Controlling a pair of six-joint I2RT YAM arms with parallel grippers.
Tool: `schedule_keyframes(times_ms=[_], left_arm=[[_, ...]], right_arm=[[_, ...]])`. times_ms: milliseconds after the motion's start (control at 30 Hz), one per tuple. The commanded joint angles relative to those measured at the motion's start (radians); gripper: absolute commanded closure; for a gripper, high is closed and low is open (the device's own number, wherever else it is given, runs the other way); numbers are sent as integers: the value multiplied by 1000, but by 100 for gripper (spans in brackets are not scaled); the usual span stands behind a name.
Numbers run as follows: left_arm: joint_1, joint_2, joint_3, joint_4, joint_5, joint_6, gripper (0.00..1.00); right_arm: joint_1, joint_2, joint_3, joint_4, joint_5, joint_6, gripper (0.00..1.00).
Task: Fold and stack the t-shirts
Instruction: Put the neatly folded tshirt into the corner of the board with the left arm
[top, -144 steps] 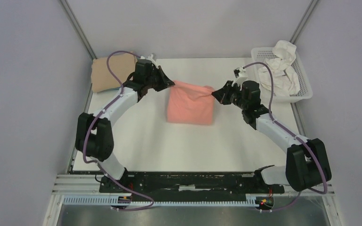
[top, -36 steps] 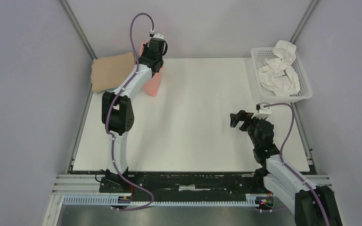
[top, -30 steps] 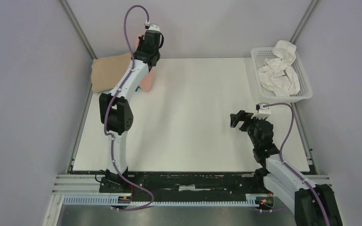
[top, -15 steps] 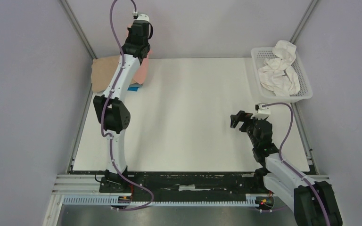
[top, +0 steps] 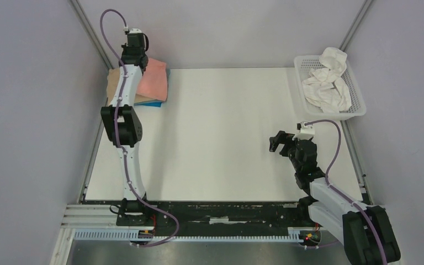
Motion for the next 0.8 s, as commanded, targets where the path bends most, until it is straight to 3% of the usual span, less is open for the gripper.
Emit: schedule_keyframes(times_ms=[0, 267, 300, 333, 367, 400, 600, 767], left_arm=[[76, 33, 50, 112, 20, -46, 98], [129, 87, 20, 201, 4, -65, 97], [131, 93, 13, 214, -15, -67, 92], [133, 97, 13, 218, -18, -68, 73], [133, 100, 13, 218, -16, -67, 41], [133, 98, 10, 215, -7, -66, 22], [129, 12, -17, 180, 5, -158, 20], [73, -124, -178, 183, 72, -233, 19]], right_arm=[[1, 13, 44, 29, 24, 0, 2], [1, 52, 62, 23, 30, -7, 2], [0, 56, 61, 27, 30, -9, 2], [0, 60, 65, 24, 33, -14, 2], [1, 62, 69, 18, 40, -18, 2], [1, 65, 75, 9, 45, -20, 2], [0, 38, 88, -31, 45, -20, 2], [1, -46, 73, -78, 30, -10, 2]])
